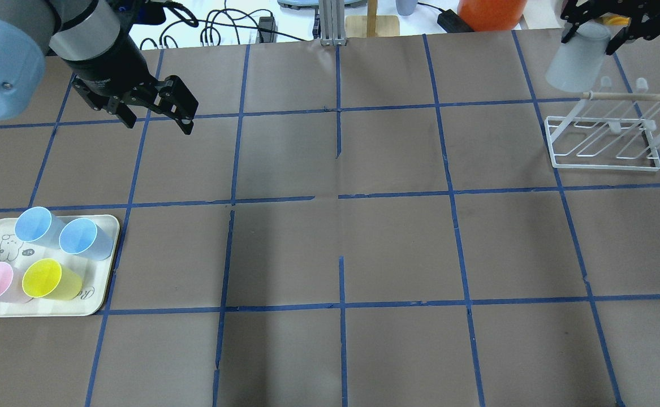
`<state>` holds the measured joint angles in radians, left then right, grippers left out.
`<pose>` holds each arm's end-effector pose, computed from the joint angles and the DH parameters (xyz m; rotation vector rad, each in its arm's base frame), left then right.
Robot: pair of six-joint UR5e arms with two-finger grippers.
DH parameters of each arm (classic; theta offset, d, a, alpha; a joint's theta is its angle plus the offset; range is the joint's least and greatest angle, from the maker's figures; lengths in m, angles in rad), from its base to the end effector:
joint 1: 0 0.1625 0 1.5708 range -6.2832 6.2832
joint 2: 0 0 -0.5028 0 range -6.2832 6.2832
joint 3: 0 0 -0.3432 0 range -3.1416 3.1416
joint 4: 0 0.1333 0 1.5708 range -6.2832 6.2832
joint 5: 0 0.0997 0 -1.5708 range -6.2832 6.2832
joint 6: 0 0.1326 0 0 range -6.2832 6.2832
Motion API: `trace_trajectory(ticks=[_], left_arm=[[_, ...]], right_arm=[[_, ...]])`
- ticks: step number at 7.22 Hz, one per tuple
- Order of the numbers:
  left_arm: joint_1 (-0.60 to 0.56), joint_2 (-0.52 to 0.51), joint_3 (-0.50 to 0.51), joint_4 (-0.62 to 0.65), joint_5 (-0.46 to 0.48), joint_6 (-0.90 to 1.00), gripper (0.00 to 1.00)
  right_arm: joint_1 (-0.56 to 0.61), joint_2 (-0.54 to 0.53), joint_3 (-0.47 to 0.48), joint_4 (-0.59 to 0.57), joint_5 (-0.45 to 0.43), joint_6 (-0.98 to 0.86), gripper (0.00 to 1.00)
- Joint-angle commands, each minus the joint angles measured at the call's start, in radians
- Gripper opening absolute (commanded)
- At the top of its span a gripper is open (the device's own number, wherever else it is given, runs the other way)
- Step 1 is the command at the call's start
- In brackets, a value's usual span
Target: Transfer IKEA cup to right arm and place on rack
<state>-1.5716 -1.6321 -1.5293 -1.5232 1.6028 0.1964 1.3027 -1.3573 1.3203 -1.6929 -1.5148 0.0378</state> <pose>-0.1294 -0.4772 0.5278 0.3051 3.0918 -0.0381 -0.0150 -0.5859 0.5517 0.4645 3.0588 -0.2550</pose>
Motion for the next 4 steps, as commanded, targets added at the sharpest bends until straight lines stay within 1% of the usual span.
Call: trace_trajectory(ticks=[1, 2, 3, 4], left_arm=[[-0.079, -0.011, -0.011, 0.003, 0.065, -0.07, 1.0], [-0.079, -0.014, -0.017, 0.005, 0.06, -0.081, 1.0], [-0.074, -0.014, -0.017, 0.006, 0.062, -0.081, 1.0], [-0.074, 0.012, -0.008, 0.006, 0.06, -0.083, 1.0]], right_arm=[[-0.016, 0.053, -0.039, -0.127, -0.031, -0.056, 0.0], [-0.051, 0.066, -0.035, -0.157, -0.028, -0.053, 0.0], [-0.084, 0.091, -0.044, -0.159, -0.021, -0.058, 0.0], [-0.121, 0.116, -0.043, -0.222, -0.012, -0.047, 0.0]])
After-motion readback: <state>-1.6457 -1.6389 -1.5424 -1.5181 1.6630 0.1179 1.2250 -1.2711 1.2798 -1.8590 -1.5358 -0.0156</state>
